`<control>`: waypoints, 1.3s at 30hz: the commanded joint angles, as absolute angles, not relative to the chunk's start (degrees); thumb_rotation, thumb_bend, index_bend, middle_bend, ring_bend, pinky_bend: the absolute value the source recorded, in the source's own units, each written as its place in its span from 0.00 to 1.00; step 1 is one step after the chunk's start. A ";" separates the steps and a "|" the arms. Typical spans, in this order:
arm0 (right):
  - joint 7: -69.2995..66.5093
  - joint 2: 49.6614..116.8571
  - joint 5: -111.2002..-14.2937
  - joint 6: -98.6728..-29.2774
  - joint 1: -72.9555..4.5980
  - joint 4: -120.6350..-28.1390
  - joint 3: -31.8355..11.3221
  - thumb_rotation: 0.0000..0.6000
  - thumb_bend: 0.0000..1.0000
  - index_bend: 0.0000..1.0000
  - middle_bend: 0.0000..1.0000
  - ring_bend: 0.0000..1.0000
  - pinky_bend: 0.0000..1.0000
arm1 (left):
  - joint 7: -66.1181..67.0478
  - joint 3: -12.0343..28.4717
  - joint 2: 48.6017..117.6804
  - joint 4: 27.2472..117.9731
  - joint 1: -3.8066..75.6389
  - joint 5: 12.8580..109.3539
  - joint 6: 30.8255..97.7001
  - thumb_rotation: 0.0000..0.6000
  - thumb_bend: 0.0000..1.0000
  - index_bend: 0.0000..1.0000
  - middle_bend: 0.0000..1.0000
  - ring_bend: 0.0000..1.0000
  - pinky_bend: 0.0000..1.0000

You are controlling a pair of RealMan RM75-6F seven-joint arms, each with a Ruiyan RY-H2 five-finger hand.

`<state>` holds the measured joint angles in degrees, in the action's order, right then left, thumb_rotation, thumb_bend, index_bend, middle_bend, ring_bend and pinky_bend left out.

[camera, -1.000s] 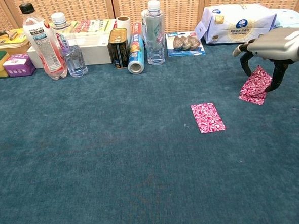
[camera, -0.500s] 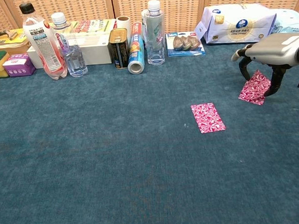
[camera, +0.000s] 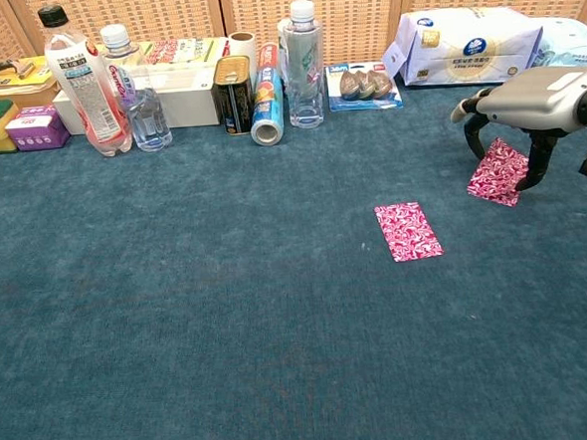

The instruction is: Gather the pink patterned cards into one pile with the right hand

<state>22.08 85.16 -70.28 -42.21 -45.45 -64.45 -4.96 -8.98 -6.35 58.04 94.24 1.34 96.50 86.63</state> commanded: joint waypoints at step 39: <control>24.59 84.44 -69.21 -41.99 -45.54 -66.23 -3.97 1.00 0.17 0.34 0.09 0.10 0.35 | -10.16 -6.51 57.80 93.89 1.22 97.03 87.21 1.00 0.03 0.00 0.00 0.00 0.05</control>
<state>24.51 84.42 -69.28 -42.05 -45.51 -66.20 -3.96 -10.15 -6.51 57.81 93.90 1.22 97.03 87.20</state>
